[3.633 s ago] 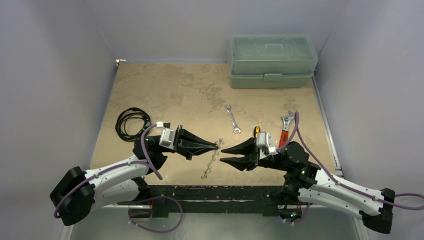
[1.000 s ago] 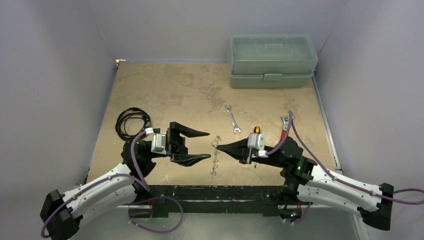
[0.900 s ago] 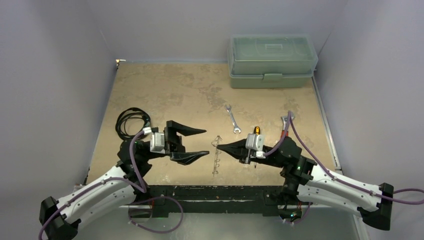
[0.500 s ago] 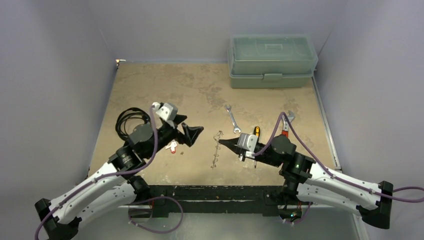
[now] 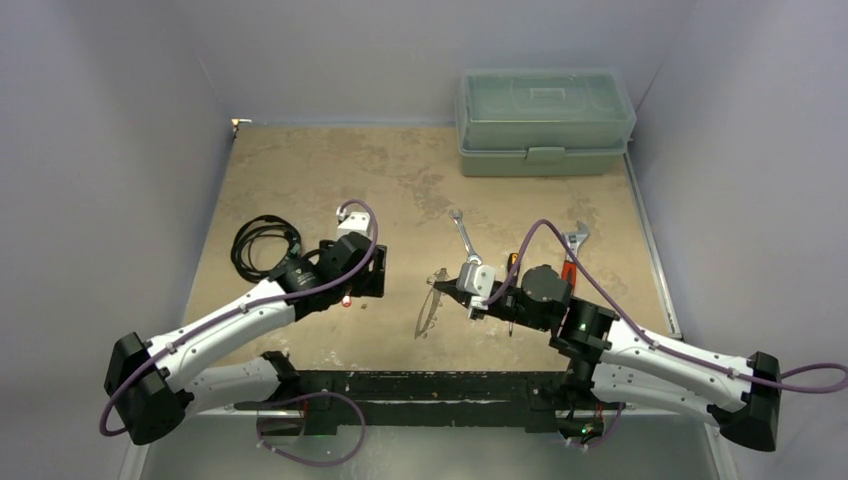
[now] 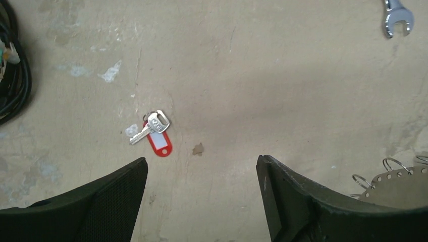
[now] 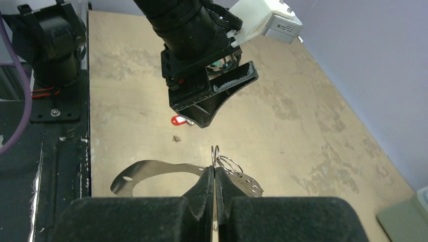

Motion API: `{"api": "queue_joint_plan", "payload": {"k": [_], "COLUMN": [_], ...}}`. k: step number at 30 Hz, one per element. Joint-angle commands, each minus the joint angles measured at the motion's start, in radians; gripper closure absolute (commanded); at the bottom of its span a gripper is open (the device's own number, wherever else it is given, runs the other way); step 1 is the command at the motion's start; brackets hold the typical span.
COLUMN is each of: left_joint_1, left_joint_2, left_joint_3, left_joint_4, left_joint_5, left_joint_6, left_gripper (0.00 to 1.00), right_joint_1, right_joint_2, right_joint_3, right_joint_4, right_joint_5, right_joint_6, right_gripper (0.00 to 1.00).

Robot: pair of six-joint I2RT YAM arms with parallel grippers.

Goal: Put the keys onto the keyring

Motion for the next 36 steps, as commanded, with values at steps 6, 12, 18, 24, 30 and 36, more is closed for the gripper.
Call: {"api": "queue_joint_plan", "payload": {"k": [6, 12, 18, 24, 30, 36], "left_joint_1": [0.193, 0.249, 0.303, 0.303, 0.303, 0.326], "left_joint_2": [0.058, 0.110, 0.299, 0.511, 0.412, 0.331], "left_joint_3": [-0.021, 0.032, 0.146, 0.308, 0.194, 0.093], "left_joint_4": [0.044, 0.087, 0.025, -0.087, -0.033, 0.037], "left_joint_5": [0.199, 0.114, 0.226, 0.312, 0.284, 0.280], "left_joint_6": [0.085, 0.259, 0.492, 0.604, 0.663, 0.670], "left_gripper": [0.31, 0.36, 0.40, 0.40, 0.37, 0.37], "right_joint_1": [0.007, 0.007, 0.007, 0.008, 0.010, 0.013], "right_joint_2": [0.040, 0.010, 0.009, 0.038, 0.031, 0.032], "right_joint_3": [0.074, 0.043, 0.044, 0.054, 0.056, 0.057], "right_joint_4": [0.000, 0.040, 0.037, 0.039, 0.039, 0.041], "right_joint_5": [-0.020, -0.054, -0.073, -0.108, -0.126, -0.147], "right_joint_6": [0.107, 0.149, 0.158, 0.155, 0.162, 0.168], "right_gripper": [1.00, 1.00, 1.00, 1.00, 1.00, 1.00]}}
